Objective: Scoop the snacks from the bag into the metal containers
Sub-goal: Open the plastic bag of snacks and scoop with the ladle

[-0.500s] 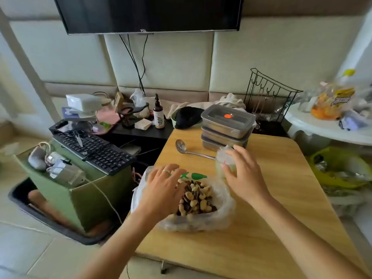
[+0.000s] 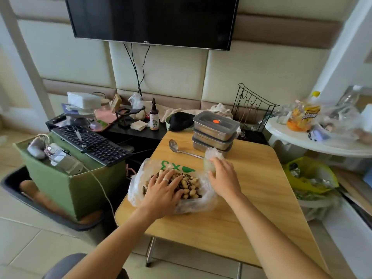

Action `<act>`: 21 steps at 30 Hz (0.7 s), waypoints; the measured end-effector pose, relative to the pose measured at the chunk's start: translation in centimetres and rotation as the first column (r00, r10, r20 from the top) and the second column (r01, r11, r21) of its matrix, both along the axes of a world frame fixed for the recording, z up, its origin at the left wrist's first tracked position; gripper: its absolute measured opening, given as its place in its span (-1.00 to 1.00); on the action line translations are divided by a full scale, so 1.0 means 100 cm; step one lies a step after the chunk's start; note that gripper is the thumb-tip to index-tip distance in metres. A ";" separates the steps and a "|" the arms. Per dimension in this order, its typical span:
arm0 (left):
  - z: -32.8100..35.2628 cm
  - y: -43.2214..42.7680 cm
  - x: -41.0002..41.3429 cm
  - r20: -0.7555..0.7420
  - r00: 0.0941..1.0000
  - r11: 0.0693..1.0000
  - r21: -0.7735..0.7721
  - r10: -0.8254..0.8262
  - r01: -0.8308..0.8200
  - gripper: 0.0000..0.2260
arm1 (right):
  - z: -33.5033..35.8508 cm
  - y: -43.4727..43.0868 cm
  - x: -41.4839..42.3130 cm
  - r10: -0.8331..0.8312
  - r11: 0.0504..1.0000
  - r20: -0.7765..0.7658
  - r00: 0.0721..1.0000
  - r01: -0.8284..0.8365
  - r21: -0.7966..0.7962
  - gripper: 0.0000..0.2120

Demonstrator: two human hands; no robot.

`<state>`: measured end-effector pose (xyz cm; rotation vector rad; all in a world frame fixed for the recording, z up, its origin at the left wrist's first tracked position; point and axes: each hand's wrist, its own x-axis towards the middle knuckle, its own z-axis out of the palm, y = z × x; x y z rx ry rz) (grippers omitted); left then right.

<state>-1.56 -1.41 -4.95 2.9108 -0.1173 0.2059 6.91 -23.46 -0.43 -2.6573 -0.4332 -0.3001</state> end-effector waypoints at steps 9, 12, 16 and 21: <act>0.002 -0.002 0.006 0.027 1.000 1.000 -0.015 -0.011 0.011 -0.41 | -0.008 0.000 0.012 -0.045 0.992 0.284 0.958 0.077 -0.101 -0.74; -0.002 -0.002 0.008 0.039 0.999 1.000 -0.002 -0.010 0.010 -0.41 | -0.008 0.001 0.017 -0.046 0.998 0.296 0.954 0.060 -0.037 -0.75; 0.001 -0.002 0.017 0.037 0.999 1.000 0.007 0.001 -0.001 -0.42 | -0.003 0.011 0.031 -0.087 0.994 0.315 0.945 0.064 0.084 -0.85; 0.001 -0.005 0.024 0.015 1.000 1.000 0.021 0.003 -0.003 -0.47 | 0.004 0.026 0.036 -0.236 0.951 0.307 0.922 0.154 0.267 -0.94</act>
